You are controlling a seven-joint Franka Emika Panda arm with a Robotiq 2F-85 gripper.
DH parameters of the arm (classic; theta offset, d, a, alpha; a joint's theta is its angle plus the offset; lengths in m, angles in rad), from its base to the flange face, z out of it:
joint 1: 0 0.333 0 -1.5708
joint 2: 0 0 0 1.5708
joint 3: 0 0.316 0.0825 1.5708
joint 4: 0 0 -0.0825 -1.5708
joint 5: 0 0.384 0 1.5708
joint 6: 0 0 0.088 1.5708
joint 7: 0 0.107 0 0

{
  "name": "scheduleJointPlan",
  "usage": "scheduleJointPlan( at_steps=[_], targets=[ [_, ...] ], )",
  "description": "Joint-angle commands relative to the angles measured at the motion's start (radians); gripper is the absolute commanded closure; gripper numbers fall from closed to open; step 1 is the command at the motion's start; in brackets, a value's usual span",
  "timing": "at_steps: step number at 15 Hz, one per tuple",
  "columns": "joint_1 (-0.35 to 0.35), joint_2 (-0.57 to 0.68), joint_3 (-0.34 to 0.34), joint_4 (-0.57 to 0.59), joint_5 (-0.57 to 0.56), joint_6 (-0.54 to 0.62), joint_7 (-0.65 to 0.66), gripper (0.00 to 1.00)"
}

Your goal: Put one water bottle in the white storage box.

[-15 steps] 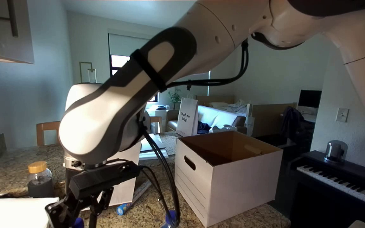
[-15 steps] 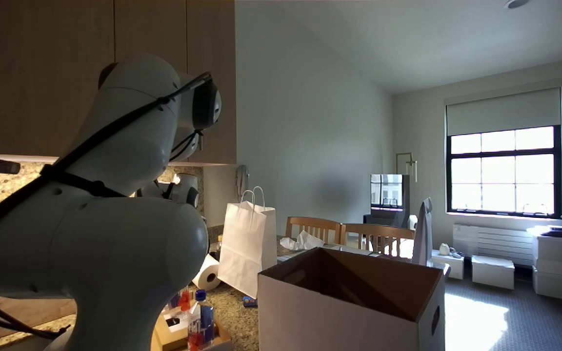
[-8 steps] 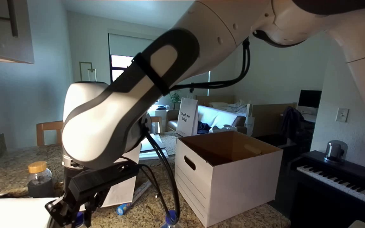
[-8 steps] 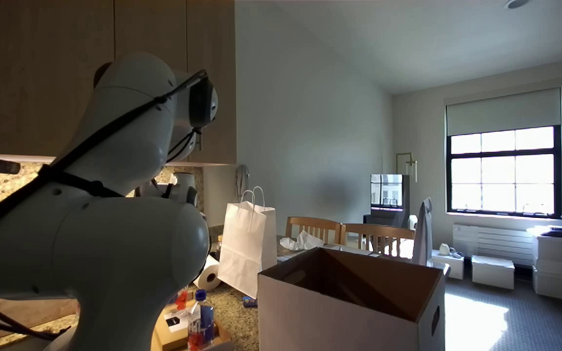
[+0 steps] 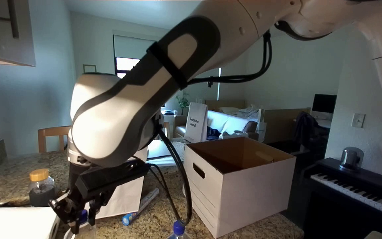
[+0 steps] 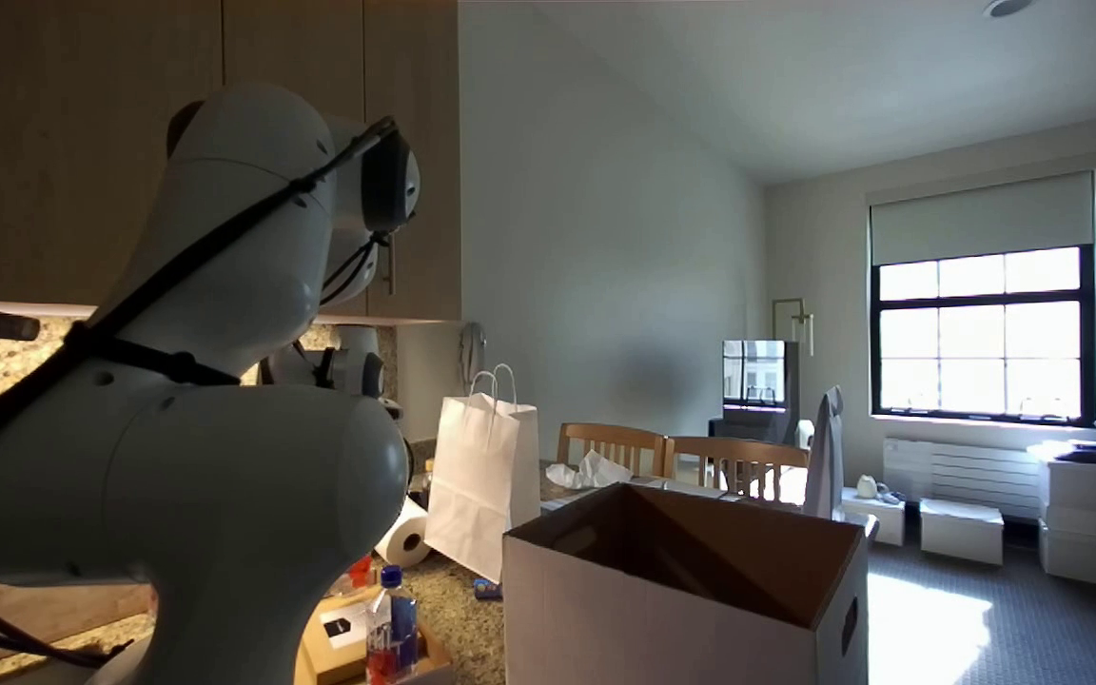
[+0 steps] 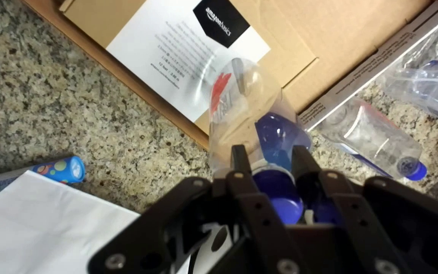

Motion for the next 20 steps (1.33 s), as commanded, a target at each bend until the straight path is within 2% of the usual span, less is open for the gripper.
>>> scheduleJointPlan(
  at_steps=[1, 5, 8, 10, 15, 20],
  targets=[
    [-0.026, -0.150, -0.011, -0.069, -0.022, -0.016, 0.015, 0.86],
    [-0.076, -0.271, -0.071, -0.013, -0.135, -0.081, 0.087, 0.86],
    [-0.162, -0.337, -0.082, 0.085, -0.256, -0.211, 0.166, 0.86],
    [-0.235, -0.370, -0.064, 0.146, -0.304, -0.294, 0.205, 0.86],
    [-0.369, -0.395, -0.058, 0.287, -0.358, -0.492, 0.261, 0.86],
    [-0.479, -0.386, -0.093, 0.324, -0.335, -0.686, 0.191, 0.86]
  ],
)
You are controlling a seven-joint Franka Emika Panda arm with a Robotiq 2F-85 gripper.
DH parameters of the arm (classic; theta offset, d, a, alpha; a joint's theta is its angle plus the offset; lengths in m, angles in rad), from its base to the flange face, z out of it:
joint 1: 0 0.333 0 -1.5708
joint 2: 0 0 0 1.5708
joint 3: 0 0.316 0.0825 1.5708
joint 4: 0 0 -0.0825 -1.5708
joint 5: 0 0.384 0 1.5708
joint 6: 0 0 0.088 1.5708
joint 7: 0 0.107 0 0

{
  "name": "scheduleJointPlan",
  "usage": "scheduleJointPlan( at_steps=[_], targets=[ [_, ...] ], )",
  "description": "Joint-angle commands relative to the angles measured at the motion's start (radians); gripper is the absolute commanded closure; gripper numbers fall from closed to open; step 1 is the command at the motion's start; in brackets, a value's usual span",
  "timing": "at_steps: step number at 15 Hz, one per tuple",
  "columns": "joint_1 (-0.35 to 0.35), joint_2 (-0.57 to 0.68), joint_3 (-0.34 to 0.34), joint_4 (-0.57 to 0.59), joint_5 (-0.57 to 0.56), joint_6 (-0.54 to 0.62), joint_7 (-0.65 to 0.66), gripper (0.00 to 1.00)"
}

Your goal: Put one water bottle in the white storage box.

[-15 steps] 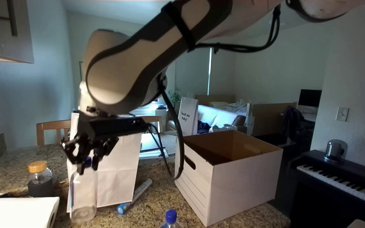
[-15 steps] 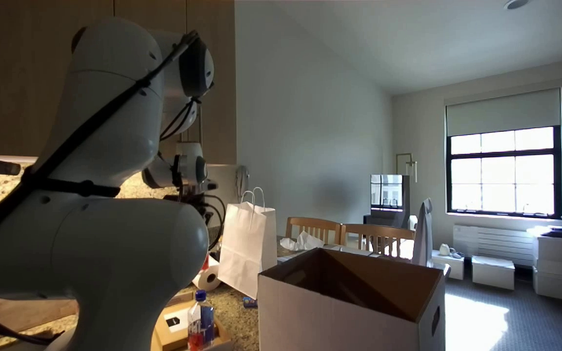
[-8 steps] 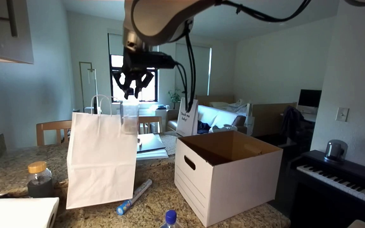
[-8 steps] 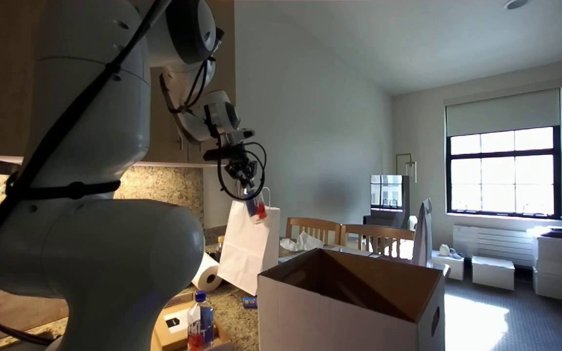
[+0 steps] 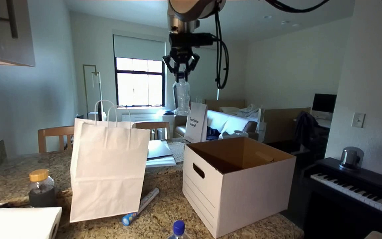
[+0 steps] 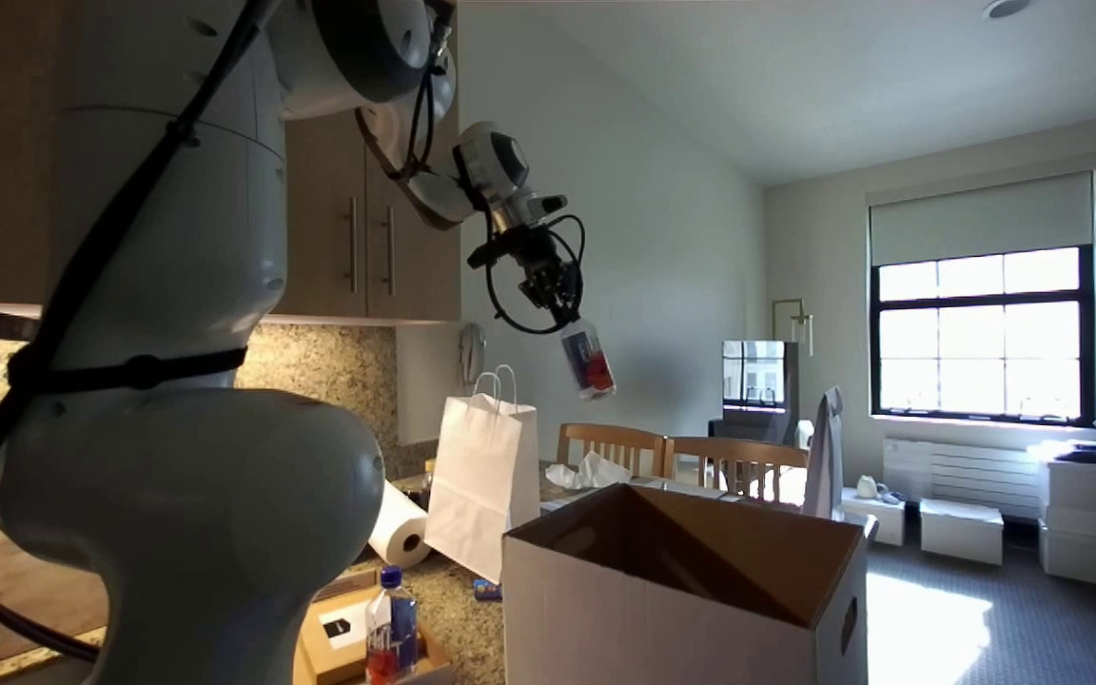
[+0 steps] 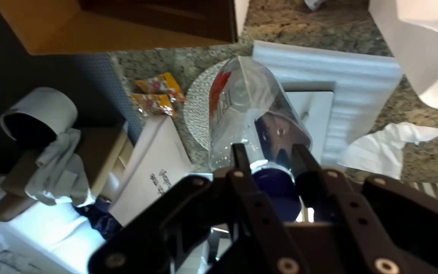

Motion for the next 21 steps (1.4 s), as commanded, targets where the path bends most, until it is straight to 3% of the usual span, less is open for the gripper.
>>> scheduleJointPlan(
  at_steps=[1, 7, 11, 12, 13, 15, 20, 21],
  targets=[
    [-0.075, 0.016, -0.015, 0.022, 0.011, -0.146, -0.057, 0.86],
    [-0.184, 0.105, -0.092, -0.011, 0.121, -0.251, -0.310, 0.86],
    [-0.235, 0.136, -0.131, -0.085, 0.210, -0.174, -0.378, 0.86],
    [-0.241, 0.132, -0.136, -0.112, 0.231, -0.141, -0.374, 0.82],
    [-0.247, 0.128, -0.139, -0.134, 0.262, -0.112, -0.375, 0.42],
    [-0.252, 0.107, -0.140, -0.174, 0.308, -0.024, -0.377, 0.37],
    [-0.233, 0.045, -0.133, -0.217, 0.303, 0.124, -0.359, 0.04],
    [-0.228, 0.033, -0.126, -0.221, 0.315, 0.129, -0.356, 0.02]
  ],
)
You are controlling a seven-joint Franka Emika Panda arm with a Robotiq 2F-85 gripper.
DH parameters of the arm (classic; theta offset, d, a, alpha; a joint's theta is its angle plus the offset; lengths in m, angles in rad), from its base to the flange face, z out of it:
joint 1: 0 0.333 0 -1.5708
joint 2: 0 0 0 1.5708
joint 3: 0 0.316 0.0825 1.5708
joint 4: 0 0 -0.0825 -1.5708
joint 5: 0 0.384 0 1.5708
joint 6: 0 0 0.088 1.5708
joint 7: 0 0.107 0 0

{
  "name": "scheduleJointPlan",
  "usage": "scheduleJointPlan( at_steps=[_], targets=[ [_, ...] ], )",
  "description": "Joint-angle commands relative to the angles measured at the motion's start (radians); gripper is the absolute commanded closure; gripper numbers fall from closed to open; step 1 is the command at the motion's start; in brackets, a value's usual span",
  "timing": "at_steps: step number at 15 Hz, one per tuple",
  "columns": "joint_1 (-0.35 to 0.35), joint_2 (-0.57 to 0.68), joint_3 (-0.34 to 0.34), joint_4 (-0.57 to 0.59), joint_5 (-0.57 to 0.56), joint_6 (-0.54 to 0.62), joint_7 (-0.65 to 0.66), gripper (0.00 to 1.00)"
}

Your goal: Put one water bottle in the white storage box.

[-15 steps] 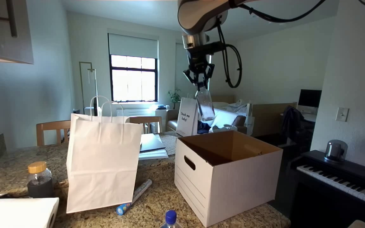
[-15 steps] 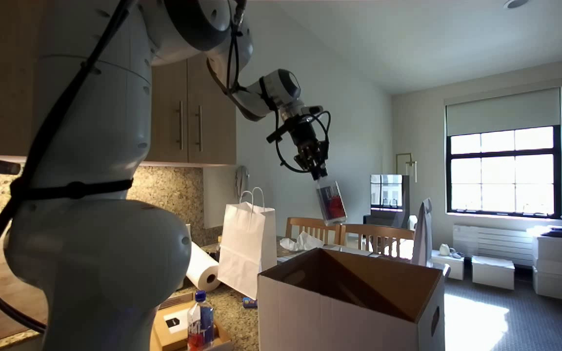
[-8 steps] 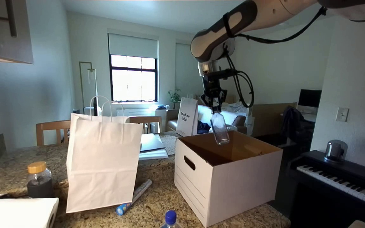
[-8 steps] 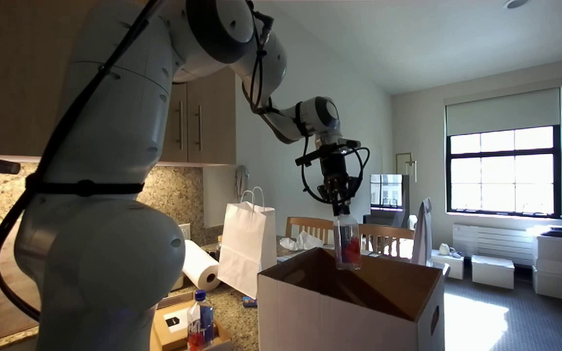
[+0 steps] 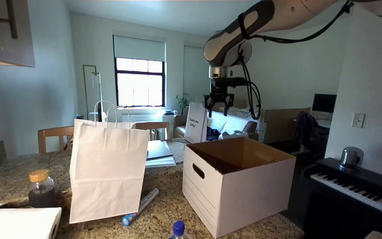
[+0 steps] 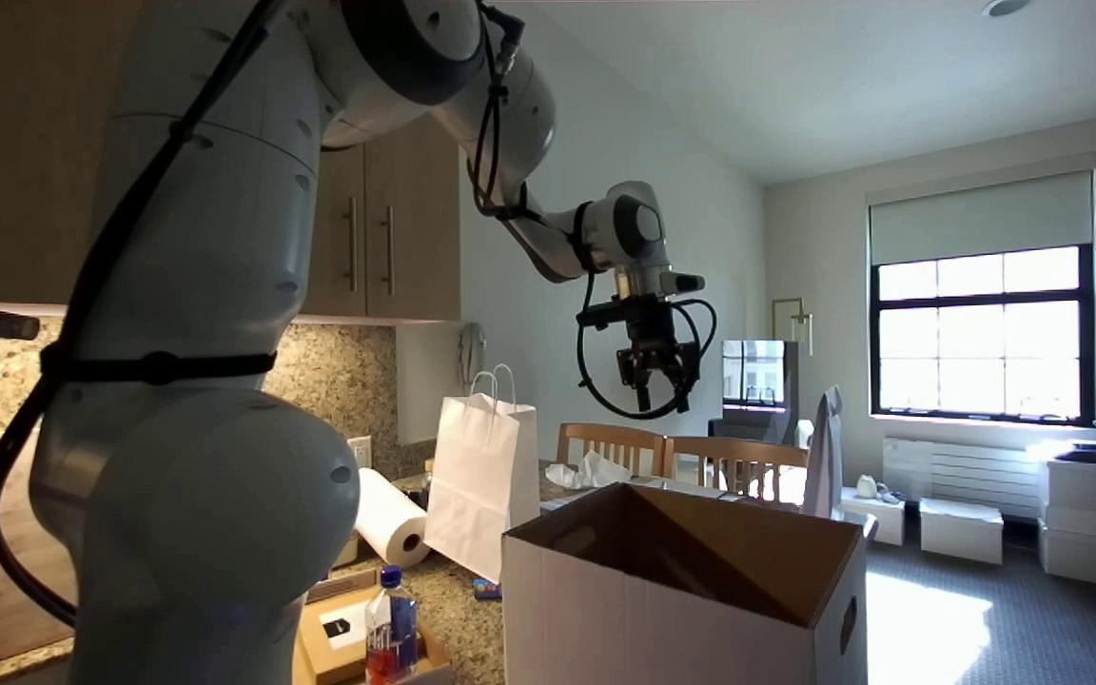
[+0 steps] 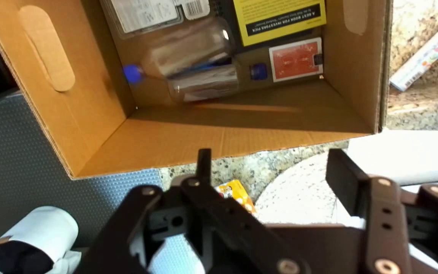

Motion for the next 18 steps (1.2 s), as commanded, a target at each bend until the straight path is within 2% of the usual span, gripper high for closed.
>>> scheduleJointPlan(
  at_steps=[1, 11, 16, 18],
  targets=[
    [0.014, -0.087, 0.026, -0.068, 0.033, 0.056, -0.009, 0.00],
    [0.159, -0.305, 0.185, -0.233, 0.198, -0.063, -0.115, 0.00],
    [0.224, -0.327, 0.220, -0.230, 0.338, -0.252, -0.220, 0.00],
    [0.234, -0.321, 0.232, -0.234, 0.359, -0.307, -0.234, 0.00]
  ],
)
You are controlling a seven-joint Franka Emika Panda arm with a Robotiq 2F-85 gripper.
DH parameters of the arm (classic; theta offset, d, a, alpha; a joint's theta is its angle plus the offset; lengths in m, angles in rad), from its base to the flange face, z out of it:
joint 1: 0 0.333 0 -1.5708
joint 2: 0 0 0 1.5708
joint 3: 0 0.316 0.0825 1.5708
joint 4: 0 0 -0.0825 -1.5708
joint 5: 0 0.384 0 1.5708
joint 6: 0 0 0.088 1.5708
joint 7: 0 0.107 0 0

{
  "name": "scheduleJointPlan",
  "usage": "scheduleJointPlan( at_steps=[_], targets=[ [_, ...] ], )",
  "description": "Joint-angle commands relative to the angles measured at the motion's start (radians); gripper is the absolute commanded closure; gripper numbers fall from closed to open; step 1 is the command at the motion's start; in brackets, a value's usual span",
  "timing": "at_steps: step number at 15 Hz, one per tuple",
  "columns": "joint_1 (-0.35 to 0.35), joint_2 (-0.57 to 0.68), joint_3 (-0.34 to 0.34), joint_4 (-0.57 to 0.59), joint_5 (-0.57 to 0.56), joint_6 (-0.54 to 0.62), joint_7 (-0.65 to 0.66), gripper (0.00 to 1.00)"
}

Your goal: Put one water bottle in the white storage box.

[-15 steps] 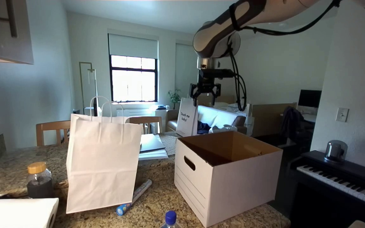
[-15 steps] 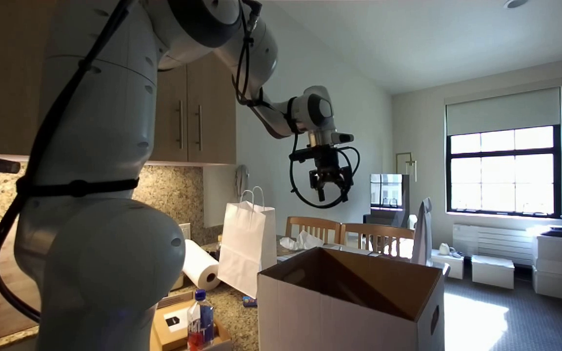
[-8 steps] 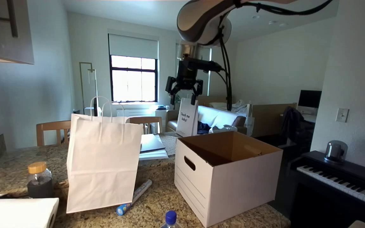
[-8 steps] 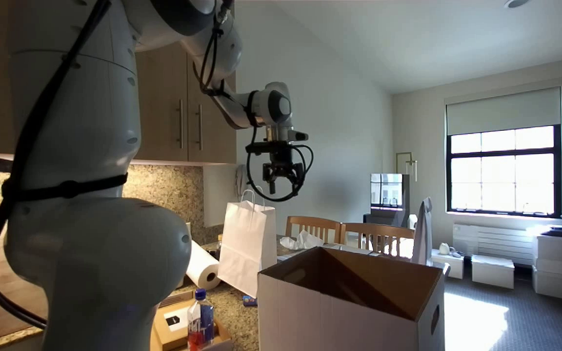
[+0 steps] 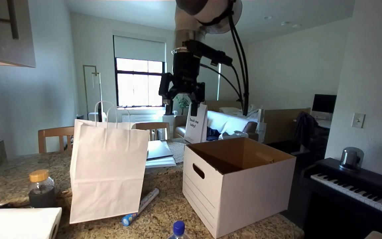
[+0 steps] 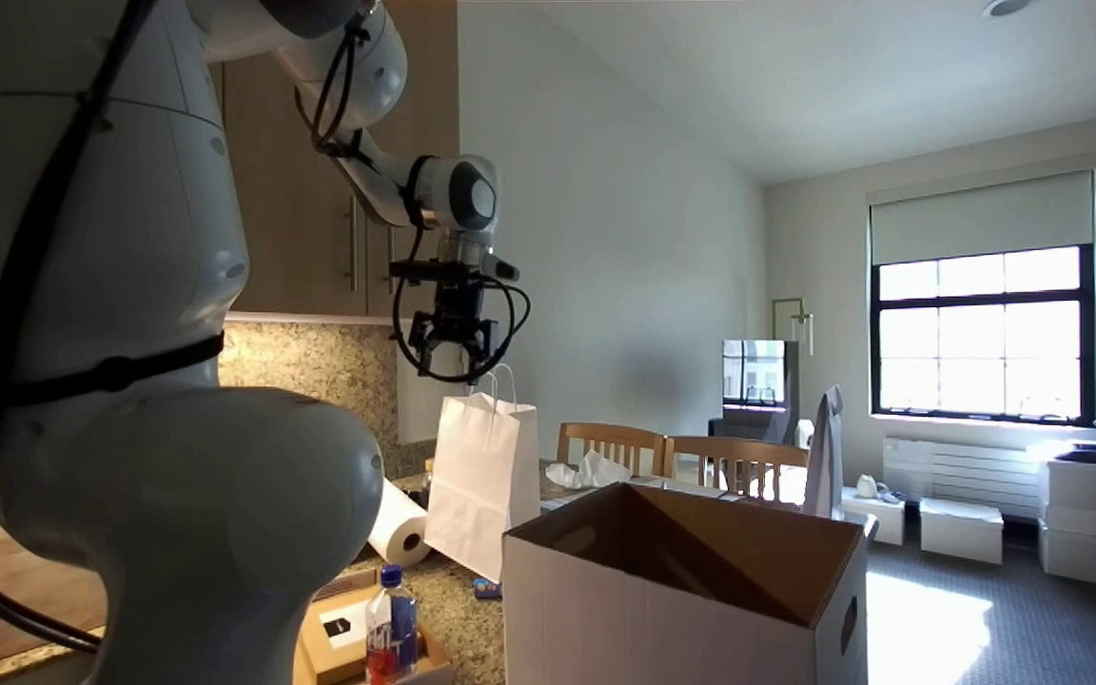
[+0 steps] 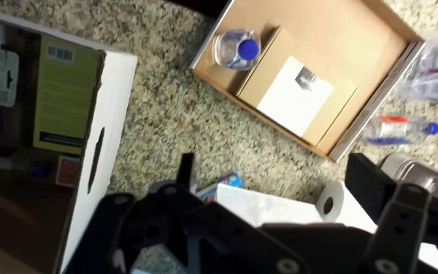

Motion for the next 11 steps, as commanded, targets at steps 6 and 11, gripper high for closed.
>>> scheduleJointPlan(
  at_steps=[6, 11],
  targets=[
    [0.005, 0.008, 0.032, -0.016, 0.025, -0.113, -0.028, 0.00],
    [0.005, 0.009, 0.032, -0.021, 0.025, -0.115, -0.028, 0.00]
  ],
)
